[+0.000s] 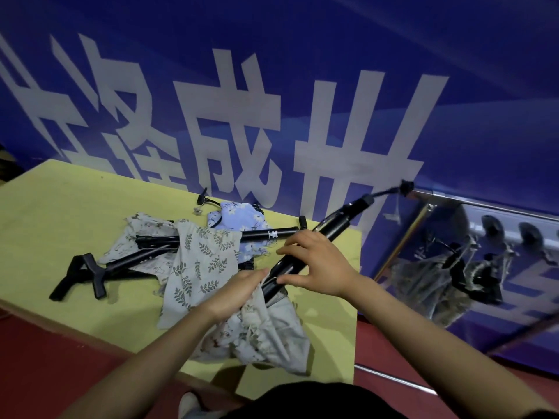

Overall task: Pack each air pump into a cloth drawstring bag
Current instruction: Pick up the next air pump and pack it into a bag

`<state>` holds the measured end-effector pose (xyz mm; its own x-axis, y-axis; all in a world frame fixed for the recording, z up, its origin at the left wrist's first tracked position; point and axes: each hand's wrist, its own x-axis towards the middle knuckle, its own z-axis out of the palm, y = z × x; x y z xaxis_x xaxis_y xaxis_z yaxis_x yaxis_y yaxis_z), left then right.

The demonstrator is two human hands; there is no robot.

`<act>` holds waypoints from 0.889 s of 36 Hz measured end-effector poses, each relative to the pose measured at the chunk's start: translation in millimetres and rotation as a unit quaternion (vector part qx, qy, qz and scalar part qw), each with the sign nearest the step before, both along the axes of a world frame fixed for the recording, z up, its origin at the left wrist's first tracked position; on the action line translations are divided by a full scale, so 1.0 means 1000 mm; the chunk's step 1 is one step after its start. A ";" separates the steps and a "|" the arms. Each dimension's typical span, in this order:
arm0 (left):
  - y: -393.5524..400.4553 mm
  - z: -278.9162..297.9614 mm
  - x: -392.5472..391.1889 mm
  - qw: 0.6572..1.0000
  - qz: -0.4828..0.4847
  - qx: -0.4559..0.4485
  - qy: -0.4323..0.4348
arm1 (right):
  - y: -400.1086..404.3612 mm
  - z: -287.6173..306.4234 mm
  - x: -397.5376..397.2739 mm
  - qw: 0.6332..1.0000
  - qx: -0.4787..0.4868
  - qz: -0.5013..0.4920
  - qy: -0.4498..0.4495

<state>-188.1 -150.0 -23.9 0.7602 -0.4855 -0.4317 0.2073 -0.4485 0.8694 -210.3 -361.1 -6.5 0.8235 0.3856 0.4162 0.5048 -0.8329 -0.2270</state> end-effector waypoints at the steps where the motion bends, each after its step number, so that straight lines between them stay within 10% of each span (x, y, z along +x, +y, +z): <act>1: 0.001 -0.001 0.000 1.000 0.007 -0.008 -0.005 | -0.001 -0.002 0.000 0.999 0.028 0.002 -0.022; 6: 0.003 -0.005 0.001 0.999 0.041 -0.022 -0.023 | -0.006 -0.006 -0.008 0.956 0.262 -0.121 -0.044; 12: 0.002 0.002 -0.002 0.997 0.045 -0.017 -0.054 | -0.021 0.017 -0.006 0.746 0.580 -0.247 0.214; 19: -0.002 0.011 -0.004 0.998 0.008 -0.019 -0.067 | -0.035 0.039 0.023 0.710 0.625 -0.236 0.221; 32: -0.019 0.043 0.006 0.980 0.118 -0.075 -0.145 | 0.008 0.045 0.005 0.784 0.577 -0.204 0.110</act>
<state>-181.9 -168.9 18.6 0.9387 -0.3235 -0.1190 0.0246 -0.2815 0.9593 -205.4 -353.2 38.8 0.8807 -0.4567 0.1257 0.0937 -0.0923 -0.9913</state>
